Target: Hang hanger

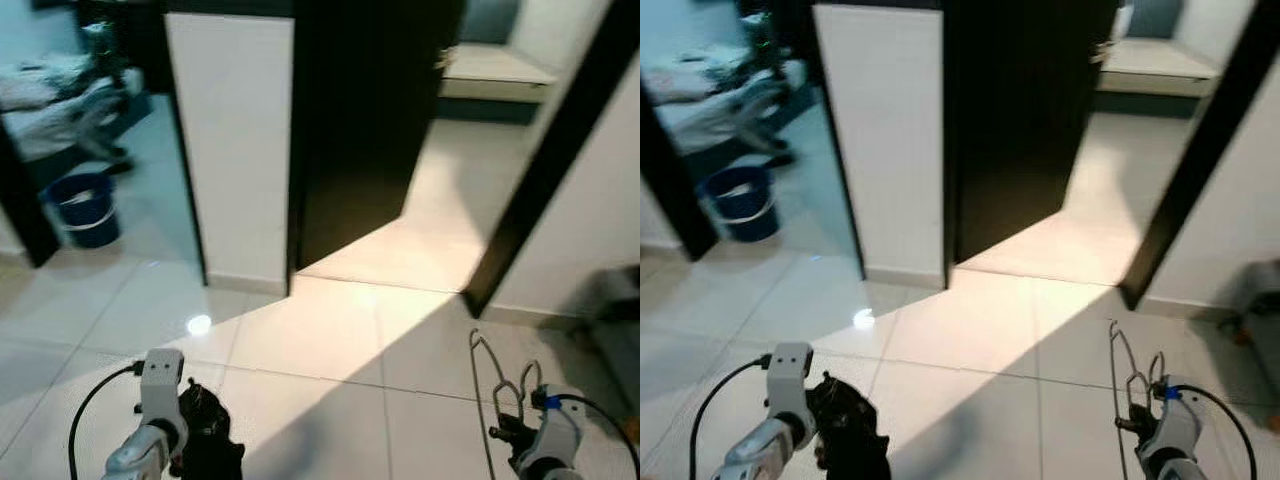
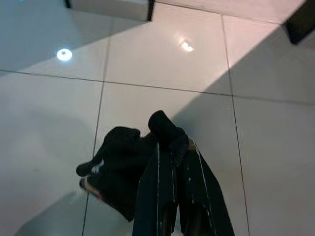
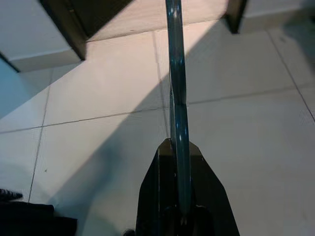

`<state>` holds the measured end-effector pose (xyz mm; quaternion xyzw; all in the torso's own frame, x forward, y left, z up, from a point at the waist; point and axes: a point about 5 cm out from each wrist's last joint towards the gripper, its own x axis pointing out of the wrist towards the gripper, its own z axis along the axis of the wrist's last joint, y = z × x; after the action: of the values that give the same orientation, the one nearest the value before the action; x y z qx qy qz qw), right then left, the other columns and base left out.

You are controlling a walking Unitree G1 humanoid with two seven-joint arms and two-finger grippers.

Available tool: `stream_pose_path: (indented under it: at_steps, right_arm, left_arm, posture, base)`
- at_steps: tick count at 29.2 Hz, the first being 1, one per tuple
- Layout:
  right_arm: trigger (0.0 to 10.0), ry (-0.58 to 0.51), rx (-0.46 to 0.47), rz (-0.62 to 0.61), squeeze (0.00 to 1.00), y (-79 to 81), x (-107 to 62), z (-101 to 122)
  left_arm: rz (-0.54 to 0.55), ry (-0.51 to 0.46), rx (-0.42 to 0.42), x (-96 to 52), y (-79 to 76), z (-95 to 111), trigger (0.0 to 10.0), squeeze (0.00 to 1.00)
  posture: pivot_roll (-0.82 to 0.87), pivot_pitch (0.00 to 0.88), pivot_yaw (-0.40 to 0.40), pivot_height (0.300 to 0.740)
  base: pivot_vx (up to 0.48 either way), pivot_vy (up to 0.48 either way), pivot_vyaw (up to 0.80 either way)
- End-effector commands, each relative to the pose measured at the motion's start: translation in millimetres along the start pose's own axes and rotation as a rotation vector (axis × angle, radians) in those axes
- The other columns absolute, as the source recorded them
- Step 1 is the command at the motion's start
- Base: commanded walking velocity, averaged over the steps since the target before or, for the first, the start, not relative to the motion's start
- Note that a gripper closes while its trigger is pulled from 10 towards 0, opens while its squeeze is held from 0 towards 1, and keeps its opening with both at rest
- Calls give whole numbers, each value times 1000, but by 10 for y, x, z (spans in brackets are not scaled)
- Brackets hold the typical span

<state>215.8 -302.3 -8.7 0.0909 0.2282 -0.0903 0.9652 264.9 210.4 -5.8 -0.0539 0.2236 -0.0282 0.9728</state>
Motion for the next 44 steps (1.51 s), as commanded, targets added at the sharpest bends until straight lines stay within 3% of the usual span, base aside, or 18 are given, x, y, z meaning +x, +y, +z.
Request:
stream_pose_path:
  at_steps: [1,24,26,29,30,33,34,35,36,38,39,40,42,44]
  right_arm:
    - [10000,-2,-2,5,0,15,12,2]
    - [10000,-9,2,11,0,-23,-20,-17]
    - [10000,-6,-8,21,0,-18,-25,-24]
    - [10000,-8,2,68,0,16,-25,-30]
    - [10000,-8,2,68,0,16,-25,-30]
    - [10000,-52,-27,132,0,53,7,119]
    - [10000,-52,-27,132,0,53,7,119]
    - [10000,-82,-54,161,0,66,28,238]
    - [10000,-82,-54,161,0,66,28,238]
    - [10000,-169,-117,252,0,147,75,610]
    - [10000,-197,-141,286,0,188,82,736]
    - [10000,-197,-141,286,0,188,82,736]
    - [10000,-251,-208,425,0,370,53,1001]
    - [10000,-272,-268,538,0,507,-4,1129]
  left_arm:
    - [8,-14,-4,10,8,19,10000,0]
    - [11,-36,3,-6,34,44,10000,0]
    - [13,-53,102,-6,47,99,10000,0]
    - [-36,-180,323,71,14,532,10000,0]
    - [-36,-180,323,71,14,532,10000,0]
    - [-87,-363,599,120,-37,1284,10000,0]
    - [-87,-363,599,120,-37,1284,10000,0]
    - [-116,-419,710,108,-82,1536,10000,0]
    - [-116,-419,710,108,-82,1536,10000,0]
    - [-187,-518,917,62,-242,1985,10000,0]
    - [-209,-545,987,41,-303,2103,10000,0]
    - [-209,-545,987,41,-303,2103,10000,0]
    - [-256,-631,1032,-18,-474,2310,10000,0]
    - [-299,-681,1038,-68,-589,2396,10000,0]
  posture:
    - [-5,16,-8,740]
    - [-21,61,7,740]
    - [-31,59,11,740]
    - [-26,57,11,740]
    - [-26,57,11,740]
    - [-24,54,17,740]
    - [-24,54,17,740]
    - [-25,51,22,740]
    - [-25,51,22,740]
    - [-26,47,25,740]
    - [-26,47,25,740]
    - [-26,47,25,740]
    - [-33,48,28,740]
    - [-38,46,27,740]
  base:
    - [0,0,-788]
    - [0,0,-788]
    - [0,0,-788]
    - [0,0,-788]
    - [0,0,-788]
    - [0,0,-788]
    - [0,0,-788]
    - [0,0,-788]
    - [0,0,-788]
    - [0,0,-788]
    - [0,0,-788]
    - [0,0,-788]
    - [0,0,-788]
    - [0,0,-788]
